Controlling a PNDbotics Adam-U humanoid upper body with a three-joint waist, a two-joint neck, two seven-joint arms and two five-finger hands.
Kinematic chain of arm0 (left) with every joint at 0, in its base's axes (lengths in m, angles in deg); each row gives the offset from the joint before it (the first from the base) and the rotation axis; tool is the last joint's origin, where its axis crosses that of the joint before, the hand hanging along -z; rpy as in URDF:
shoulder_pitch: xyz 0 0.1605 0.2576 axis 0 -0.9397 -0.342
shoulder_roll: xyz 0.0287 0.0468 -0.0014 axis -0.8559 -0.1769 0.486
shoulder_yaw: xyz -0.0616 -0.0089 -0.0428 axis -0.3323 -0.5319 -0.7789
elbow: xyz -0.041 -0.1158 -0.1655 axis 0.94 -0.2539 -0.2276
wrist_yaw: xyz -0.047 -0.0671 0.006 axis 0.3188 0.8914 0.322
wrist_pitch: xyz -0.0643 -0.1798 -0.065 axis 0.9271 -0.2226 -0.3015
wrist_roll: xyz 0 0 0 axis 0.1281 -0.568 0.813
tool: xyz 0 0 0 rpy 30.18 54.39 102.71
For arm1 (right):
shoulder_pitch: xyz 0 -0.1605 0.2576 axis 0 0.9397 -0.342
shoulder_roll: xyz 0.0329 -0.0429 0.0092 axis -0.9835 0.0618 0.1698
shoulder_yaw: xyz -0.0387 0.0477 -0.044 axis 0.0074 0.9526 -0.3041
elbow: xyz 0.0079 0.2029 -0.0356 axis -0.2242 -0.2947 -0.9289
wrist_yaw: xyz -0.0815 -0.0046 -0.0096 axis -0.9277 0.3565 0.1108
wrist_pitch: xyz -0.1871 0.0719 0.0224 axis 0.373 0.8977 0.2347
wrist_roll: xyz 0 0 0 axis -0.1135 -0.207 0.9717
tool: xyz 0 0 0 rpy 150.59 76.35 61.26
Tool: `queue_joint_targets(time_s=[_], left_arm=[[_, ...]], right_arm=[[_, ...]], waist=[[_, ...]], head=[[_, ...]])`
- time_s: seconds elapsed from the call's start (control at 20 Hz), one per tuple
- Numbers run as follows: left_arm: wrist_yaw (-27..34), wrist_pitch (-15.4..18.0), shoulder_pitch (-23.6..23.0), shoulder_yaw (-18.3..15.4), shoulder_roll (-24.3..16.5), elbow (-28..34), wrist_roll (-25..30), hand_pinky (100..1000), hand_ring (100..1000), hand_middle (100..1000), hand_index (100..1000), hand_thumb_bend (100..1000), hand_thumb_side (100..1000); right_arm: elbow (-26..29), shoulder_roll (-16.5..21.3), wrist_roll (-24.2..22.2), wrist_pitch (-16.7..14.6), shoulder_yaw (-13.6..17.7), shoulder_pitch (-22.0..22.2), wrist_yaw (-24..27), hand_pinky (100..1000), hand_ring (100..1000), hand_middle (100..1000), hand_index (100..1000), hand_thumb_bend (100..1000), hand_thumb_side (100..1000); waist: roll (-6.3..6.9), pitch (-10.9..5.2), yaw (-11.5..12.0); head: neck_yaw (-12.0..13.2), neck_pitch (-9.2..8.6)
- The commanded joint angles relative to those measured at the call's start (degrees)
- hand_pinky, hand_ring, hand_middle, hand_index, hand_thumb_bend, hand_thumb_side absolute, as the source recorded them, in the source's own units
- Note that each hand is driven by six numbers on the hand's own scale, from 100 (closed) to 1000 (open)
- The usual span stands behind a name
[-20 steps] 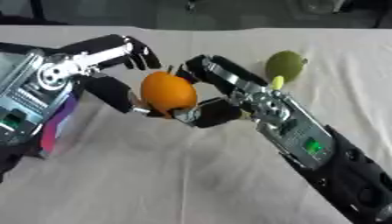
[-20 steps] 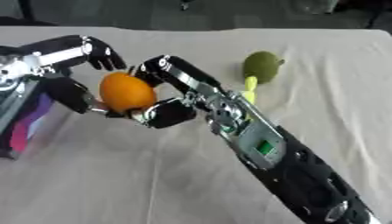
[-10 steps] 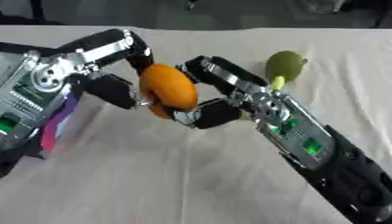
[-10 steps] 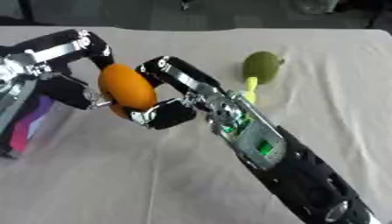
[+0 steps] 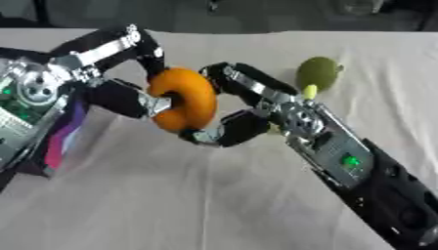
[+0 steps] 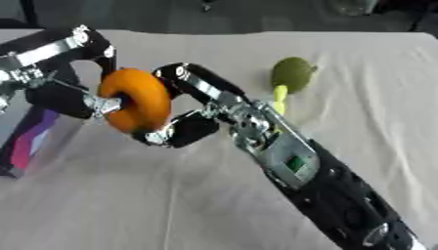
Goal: Pick up the objects with one hand, pass them to the other hand, and then place them into the box on the other side of the table.
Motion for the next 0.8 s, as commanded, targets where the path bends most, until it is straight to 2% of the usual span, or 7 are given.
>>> queue_joint_targets(time_s=[0.05, 0.15, 0.35, 0.5, 0.8], left_arm=[[-1.7, -0.2, 0.2, -2.2, -2.1, 0.2, -0.3, 698, 479, 315, 340, 337, 100], [-2.2, -0.1, -0.4, -3.2, -2.5, -0.1, -0.9, 695, 475, 310, 335, 344, 100], [-2.4, -0.5, -2.6, -5.6, -4.3, -0.7, -3.3, 693, 469, 303, 328, 348, 100], [-2.0, -0.7, -5.0, -7.9, -6.6, -0.6, -5.4, 692, 467, 302, 327, 344, 100], [-1.3, -1.4, -10.9, -13.2, -12.4, -1.5, -10.8, 691, 469, 302, 329, 348, 100]], right_arm=[[1.3, 1.7, -0.2, -0.9, 0.9, -0.5, 0.5, 835, 793, 762, 863, 564, 497], [1.4, 2.1, -0.5, -1.4, 1.2, -0.3, 0.2, 836, 802, 780, 876, 558, 603], [1.4, 3.0, -0.2, -1.4, 1.7, 0.0, -0.1, 838, 814, 811, 887, 548, 651], [1.3, 3.8, 0.2, -0.8, 2.2, 0.2, -0.2, 837, 813, 810, 884, 543, 641], [1.8, 5.3, 1.3, 0.1, 3.1, 0.4, 1.2, 831, 801, 797, 866, 539, 516]], waist=[[0.40, -1.38, -0.1], [0.36, -1.37, -0.2], [0.38, -1.26, -0.3], [0.40, -1.13, -0.3], [0.28, -0.99, -0.2]], head=[[0.1, -0.12], [0.1, -0.12], [0.2, -0.09], [0.3, -0.17], [1.8, -0.44]])
